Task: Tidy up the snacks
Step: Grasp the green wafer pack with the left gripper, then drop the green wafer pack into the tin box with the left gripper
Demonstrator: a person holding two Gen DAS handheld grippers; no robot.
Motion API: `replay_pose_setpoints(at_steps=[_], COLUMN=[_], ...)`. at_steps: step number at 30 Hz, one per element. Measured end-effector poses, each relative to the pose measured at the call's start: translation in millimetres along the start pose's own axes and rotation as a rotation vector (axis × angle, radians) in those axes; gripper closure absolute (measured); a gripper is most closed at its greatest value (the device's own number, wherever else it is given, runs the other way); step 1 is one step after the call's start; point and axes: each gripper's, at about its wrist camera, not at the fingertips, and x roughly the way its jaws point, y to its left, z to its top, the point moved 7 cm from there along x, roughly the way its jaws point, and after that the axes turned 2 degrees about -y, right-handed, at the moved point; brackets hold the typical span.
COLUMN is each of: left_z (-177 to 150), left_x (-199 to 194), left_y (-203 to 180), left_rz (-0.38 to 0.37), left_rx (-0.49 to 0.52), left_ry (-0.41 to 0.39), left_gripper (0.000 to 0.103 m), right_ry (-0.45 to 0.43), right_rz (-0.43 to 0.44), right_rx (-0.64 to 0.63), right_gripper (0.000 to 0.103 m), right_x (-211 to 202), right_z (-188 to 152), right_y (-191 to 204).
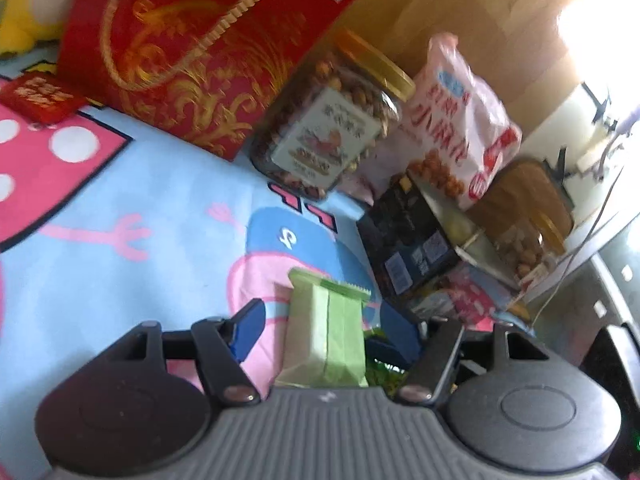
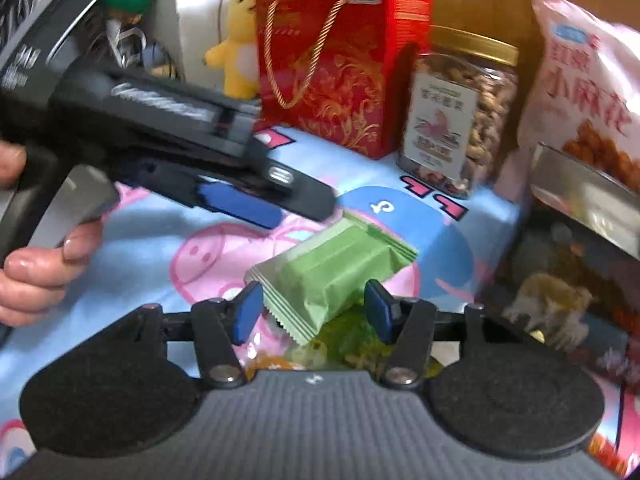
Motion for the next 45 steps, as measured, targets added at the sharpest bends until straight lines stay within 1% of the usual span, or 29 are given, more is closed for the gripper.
replay_pose_setpoints(at_steps=[2,3,4,5,6,8,9,12,16,18,21,23,26,28,30,32,34,35,36,37,38,40,43,45], left_z=[-6.3,-7.9,-9.7,-11.6,-12.9,-14.4,-15.4,-15.8,-2.6,6.6,25.6,38.1,50.9,56.5,57.6,57.5,56.6,56.3,56.4,55.7,55.7,53.8,50.2,44.6], left_x=[13.9,15.6,16.4,15.9,13.7,6.3,2.2,-10.4,-25.0,-24.5,-14.6,1.1,32.9,55.8,78.3,97.3,109.9,115.0,117.3,117.3,115.1,106.7,76.7,51.8], left_y=[-4.3,-7.5,-10.2,-11.3,-9.9,-4.8,-3.6,-8.9,-39.8,-57.1,-87.1,-109.9,-136.2,-147.8,-154.0,-154.7,-153.5,-152.7,-151.9,-150.6,-149.6,-148.7,-148.4,-145.4], left_rz=[-0.012,0.0,0.014,0.026,0.026,0.007,-0.002,-0.018,-0.037,-0.074,-0.122,-0.148,-0.17,-0.169,-0.155,-0.125,-0.081,-0.05,-0.026,-0.001,0.003,0.004,-0.039,-0.058], left_rx=[0.017,0.044,0.071,0.083,0.073,0.028,0.011,-0.012,0.041,0.058,0.076,0.111,0.137,0.16,0.169,0.184,0.211,0.228,0.242,0.254,0.266,0.278,0.287,0.296], left_ry=[0.04,0.02,0.016,0.01,0.006,0.003,0.0,-0.021,-0.07,-0.077,-0.082,-0.078,-0.06,-0.046,-0.029,-0.011,-0.011,-0.013,-0.017,-0.026,-0.035,-0.044,-0.091,-0.134], left_gripper=[0.037,0.038,0.038,0.041,0.046,0.05,0.05,0.05,0.05,0.05,0.05,0.05,0.049,0.049,0.049,0.049,0.049,0.046,0.04,0.039,0.036,0.036,0.034,0.028], right_ry=[0.005,0.006,0.008,0.003,-0.007,-0.028,-0.041,-0.107,-0.23,-0.274,-0.316,-0.327,-0.324,-0.316,-0.299,-0.277,-0.26,-0.257,-0.265,-0.276,-0.285,-0.311,-0.338,-0.33], right_rz=[-0.004,-0.007,-0.006,-0.017,-0.03,-0.021,-0.022,-0.05,-0.115,-0.154,-0.207,-0.259,-0.302,-0.3,-0.29,-0.281,-0.262,-0.259,-0.262,-0.264,-0.263,-0.253,-0.222,-0.167], right_rx=[-0.025,-0.027,-0.021,-0.023,-0.036,-0.038,-0.039,-0.063,-0.099,-0.101,-0.092,-0.07,-0.024,0.032,0.089,0.12,0.148,0.158,0.165,0.17,0.179,0.204,0.253,0.283], right_gripper=[0.044,0.044,0.046,0.053,0.056,0.06,0.06,0.061,0.062,0.062,0.062,0.062,0.062,0.062,0.062,0.061,0.059,0.051,0.048,0.048,0.048,0.048,0.048,0.048], right_x=[5.1,6.2,6.3,5.2,4.1,-0.6,-5.4,-24.8,-61.2,-78.7,-98.3,-107.2,-116.7,-114.1,-108.3,-98.3,-89.7,-89.2,-87.7,-89.6,-92.0,-103.4,-123.0,-130.8], right_z=[-0.7,0.7,1.2,1.0,0.1,-2.0,-3.1,-1.9,13.4,22.4,31.3,35.0,32.9,29.4,21.7,16.4,10.0,6.9,6.6,4.4,2.2,-1.3,-10.2,-20.4], right_y=[3.0,3.8,3.1,1.6,1.7,4.1,5.9,13.3,9.1,-2.9,-30.9,-54.6,-90.4,-117.3,-134.8,-147.9,-154.8,-153.9,-153.1,-151.6,-148.5,-147.2,-144.1,-136.7])
